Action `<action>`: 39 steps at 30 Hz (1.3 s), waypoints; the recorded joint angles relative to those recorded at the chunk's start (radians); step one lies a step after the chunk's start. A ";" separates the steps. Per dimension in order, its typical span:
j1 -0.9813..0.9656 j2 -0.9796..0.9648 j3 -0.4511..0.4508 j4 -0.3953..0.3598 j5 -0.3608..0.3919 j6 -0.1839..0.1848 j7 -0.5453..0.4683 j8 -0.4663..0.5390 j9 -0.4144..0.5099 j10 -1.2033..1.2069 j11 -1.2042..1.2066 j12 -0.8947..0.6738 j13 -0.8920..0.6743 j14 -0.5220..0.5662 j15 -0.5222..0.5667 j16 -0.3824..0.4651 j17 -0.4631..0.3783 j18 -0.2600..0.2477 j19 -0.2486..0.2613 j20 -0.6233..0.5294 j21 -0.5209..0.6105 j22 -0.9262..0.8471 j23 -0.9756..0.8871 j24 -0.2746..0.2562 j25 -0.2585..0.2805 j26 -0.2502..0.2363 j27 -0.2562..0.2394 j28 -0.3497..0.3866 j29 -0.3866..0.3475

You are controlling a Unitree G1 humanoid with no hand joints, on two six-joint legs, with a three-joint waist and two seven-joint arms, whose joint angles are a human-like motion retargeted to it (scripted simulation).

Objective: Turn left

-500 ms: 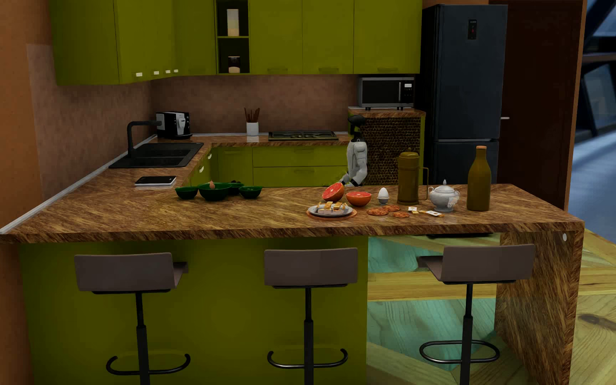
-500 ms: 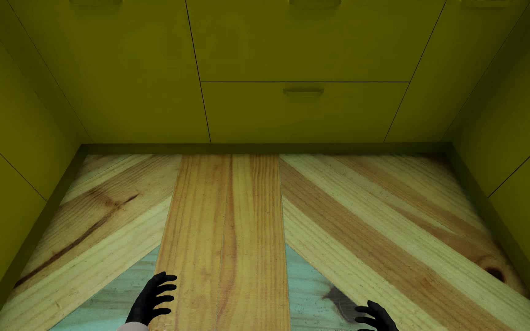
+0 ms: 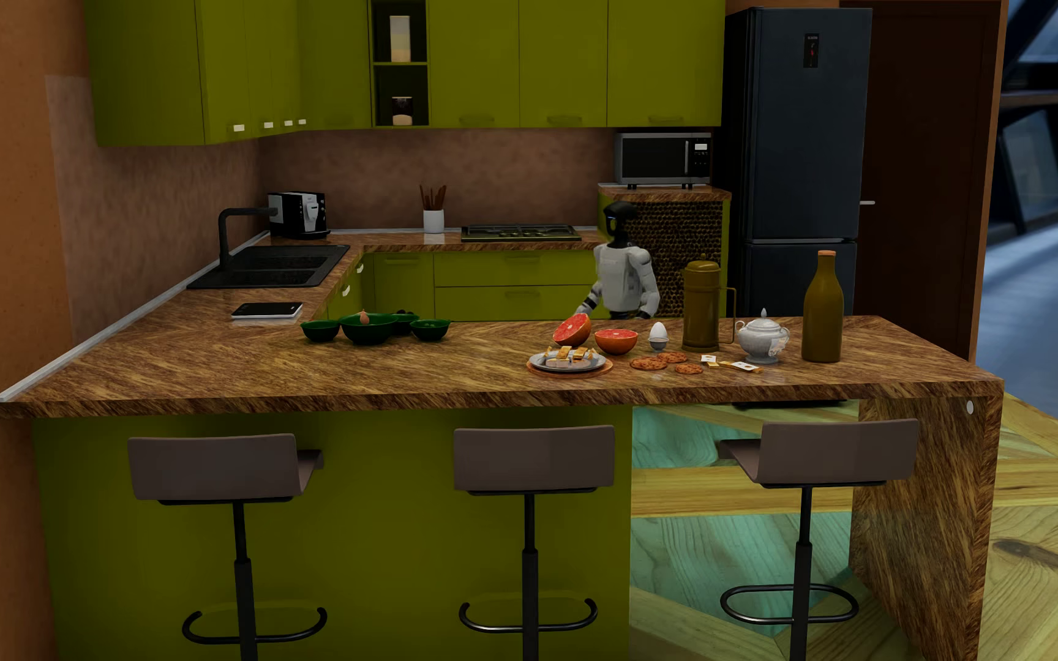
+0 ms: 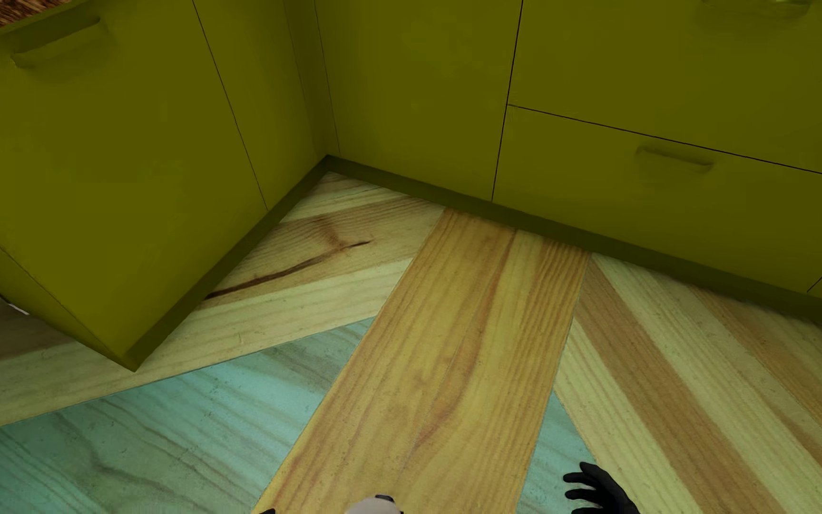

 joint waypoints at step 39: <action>0.046 0.064 0.079 -0.041 -0.071 -0.034 -0.049 -0.086 -0.004 -0.268 -0.029 -0.036 0.012 0.322 -0.062 -0.012 0.076 -0.043 -0.048 0.024 0.038 0.024 -0.077 0.041 0.029 0.032 -0.033 -0.032 0.001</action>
